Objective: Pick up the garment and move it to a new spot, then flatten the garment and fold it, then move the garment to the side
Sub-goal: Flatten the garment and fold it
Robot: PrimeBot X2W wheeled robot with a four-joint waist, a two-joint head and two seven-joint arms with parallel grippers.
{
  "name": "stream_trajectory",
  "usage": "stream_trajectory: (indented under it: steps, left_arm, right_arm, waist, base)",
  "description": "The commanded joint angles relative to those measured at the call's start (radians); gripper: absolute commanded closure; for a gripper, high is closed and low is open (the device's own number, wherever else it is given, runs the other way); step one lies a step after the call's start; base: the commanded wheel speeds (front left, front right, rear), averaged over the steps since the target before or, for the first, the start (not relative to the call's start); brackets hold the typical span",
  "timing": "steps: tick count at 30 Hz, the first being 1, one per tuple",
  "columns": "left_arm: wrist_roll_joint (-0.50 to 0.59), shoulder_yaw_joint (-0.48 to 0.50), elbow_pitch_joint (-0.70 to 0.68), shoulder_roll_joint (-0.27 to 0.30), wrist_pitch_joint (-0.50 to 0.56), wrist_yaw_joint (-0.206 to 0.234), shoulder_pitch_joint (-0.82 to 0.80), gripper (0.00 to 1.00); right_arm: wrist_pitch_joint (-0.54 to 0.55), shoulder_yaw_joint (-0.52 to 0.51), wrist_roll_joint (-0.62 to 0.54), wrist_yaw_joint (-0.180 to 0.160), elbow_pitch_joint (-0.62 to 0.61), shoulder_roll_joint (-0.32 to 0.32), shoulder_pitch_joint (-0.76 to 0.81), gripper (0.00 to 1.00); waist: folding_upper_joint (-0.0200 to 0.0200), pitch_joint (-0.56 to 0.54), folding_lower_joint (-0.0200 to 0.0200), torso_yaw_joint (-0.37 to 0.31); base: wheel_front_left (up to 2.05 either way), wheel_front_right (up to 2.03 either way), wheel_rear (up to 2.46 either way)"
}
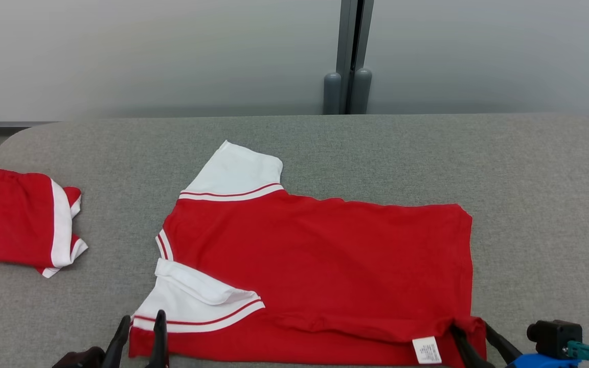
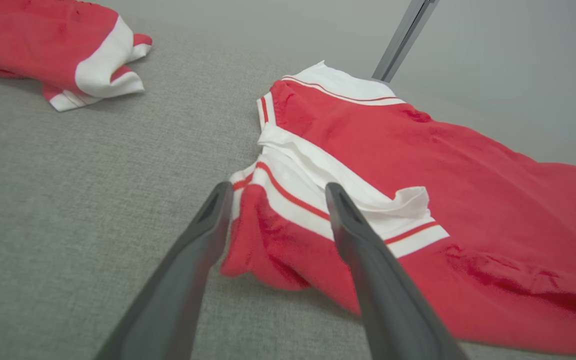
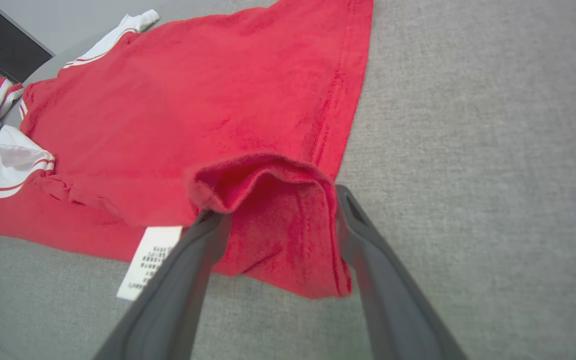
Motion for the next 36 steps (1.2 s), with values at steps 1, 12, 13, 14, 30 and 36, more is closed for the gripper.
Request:
stream_trajectory:
  steps: [1, 12, 13, 14, 30, 36]
  left_arm:
    - [0.005, -0.001, -0.001, 0.001, -0.006, -0.001, -0.016, 0.0]
    - [0.123, 0.104, -0.089, -0.04, -0.037, -0.009, -0.065, 0.0]
    - [0.141, 0.122, -0.107, -0.047, -0.037, -0.01, -0.057, 0.0]
    - [0.161, 0.137, -0.124, -0.052, -0.037, -0.011, -0.049, 0.0]
    - [0.35, 0.306, -0.221, -0.057, -0.038, -0.013, 0.04, 0.0]
    - [0.34, 0.289, -0.177, -0.035, -0.002, -0.038, 0.027, 0.0]
  right_arm:
    - [-0.009, -0.003, -0.005, 0.0, -0.003, 0.005, -0.014, 0.0]
    - [-0.174, -0.077, -0.047, 0.0, -0.026, 0.066, -0.05, 0.0]
    - [-0.191, -0.082, -0.052, 0.0, -0.032, 0.069, -0.049, 0.0]
    - [-0.208, -0.086, -0.058, 0.0, -0.04, 0.072, -0.047, 0.0]
    - [-0.348, -0.169, -0.267, 0.0, -0.168, 0.104, 0.022, 0.0]
    - [-0.333, -0.173, -0.293, 0.0, -0.149, 0.122, 0.059, 0.0]
  waist:
    - [0.0001, 0.002, 0.0, 0.003]
    - [0.0001, -0.021, 0.0, 0.004]
    - [0.0001, -0.024, 0.0, 0.004]
    - [0.0001, -0.027, 0.0, 0.004]
    - [0.0001, -0.089, 0.0, 0.008]
    - [0.0001, -0.099, 0.0, 0.018]
  base:
    - [0.0, 0.0, 0.0]
    - [0.0, 0.0, 0.0]
    - [0.0, 0.0, 0.0]
    - [0.0, 0.0, 0.0]
    - [0.0, 0.0, 0.0]
    - [0.0, 0.0, 0.0]
